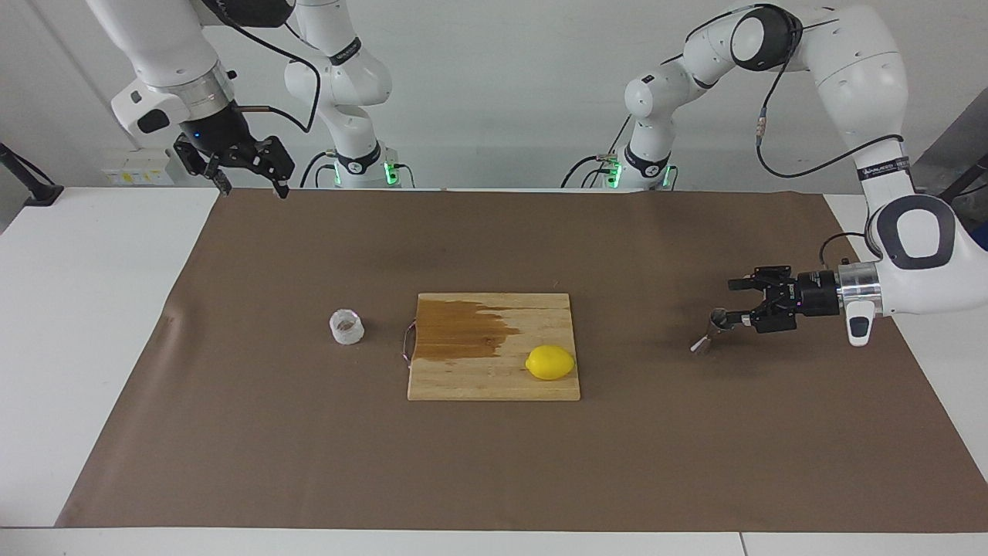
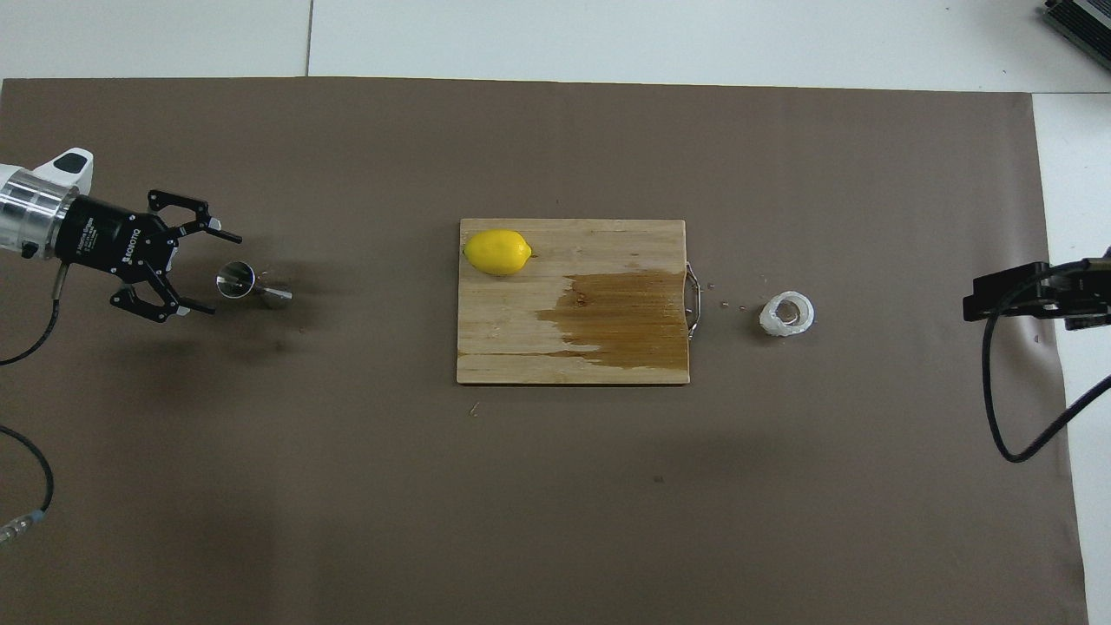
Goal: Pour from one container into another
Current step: 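Move the left gripper forward around the small metal cup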
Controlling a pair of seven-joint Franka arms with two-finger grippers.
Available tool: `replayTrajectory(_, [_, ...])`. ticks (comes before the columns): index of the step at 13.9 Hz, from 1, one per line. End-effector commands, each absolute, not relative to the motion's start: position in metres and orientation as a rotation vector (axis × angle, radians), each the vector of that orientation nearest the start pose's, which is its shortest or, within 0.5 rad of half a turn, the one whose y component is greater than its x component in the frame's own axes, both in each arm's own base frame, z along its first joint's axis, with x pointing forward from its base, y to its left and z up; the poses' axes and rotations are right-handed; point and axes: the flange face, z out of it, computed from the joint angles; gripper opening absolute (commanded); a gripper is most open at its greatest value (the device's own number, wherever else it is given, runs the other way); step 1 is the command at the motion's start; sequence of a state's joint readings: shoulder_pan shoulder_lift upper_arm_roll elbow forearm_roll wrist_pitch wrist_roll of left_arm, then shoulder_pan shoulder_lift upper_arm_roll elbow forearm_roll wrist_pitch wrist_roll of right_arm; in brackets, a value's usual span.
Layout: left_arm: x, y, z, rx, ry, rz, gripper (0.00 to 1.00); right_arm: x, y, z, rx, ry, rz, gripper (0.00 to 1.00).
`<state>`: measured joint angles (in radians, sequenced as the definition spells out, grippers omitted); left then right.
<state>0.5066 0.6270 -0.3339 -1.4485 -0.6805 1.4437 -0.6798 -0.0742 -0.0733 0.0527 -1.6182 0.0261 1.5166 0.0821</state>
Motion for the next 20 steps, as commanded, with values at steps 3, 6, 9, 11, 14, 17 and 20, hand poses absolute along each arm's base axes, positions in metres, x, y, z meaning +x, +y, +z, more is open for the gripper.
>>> replayTrajectory(3, [0.655,0.091,0.326,1.906,1.109,-1.009,1.00,0.523,-0.010,0.640,-3.100,0.176,0.042,1.00])
replayTrajectory(6, [0.653,0.088,0.315,1.883,1.126,-1.043,1.00,0.523,-0.010,0.641,-3.101,0.176,0.040,1.00])
replayTrajectory(9, [0.649,0.087,0.304,1.860,1.156,-1.077,1.00,0.523,-0.009,0.640,-3.101,0.174,0.042,1.00])
replayTrajectory(11, [0.646,0.091,0.301,1.848,1.162,-1.082,1.00,0.523,-0.010,0.641,-3.101,0.176,0.040,1.00])
replayTrajectory(14, [0.642,0.087,0.292,1.831,1.165,-1.108,0.91,0.523,-0.009,0.641,-3.101,0.174,0.040,1.00])
replayTrajectory(17, [0.639,0.085,0.287,1.804,1.166,-1.127,0.84,0.523,-0.009,0.641,-3.101,0.174,0.040,1.00])
replayTrajectory(20, [0.638,0.087,0.287,1.800,1.168,-1.136,0.76,0.523,-0.009,0.641,-3.101,0.174,0.040,1.00])
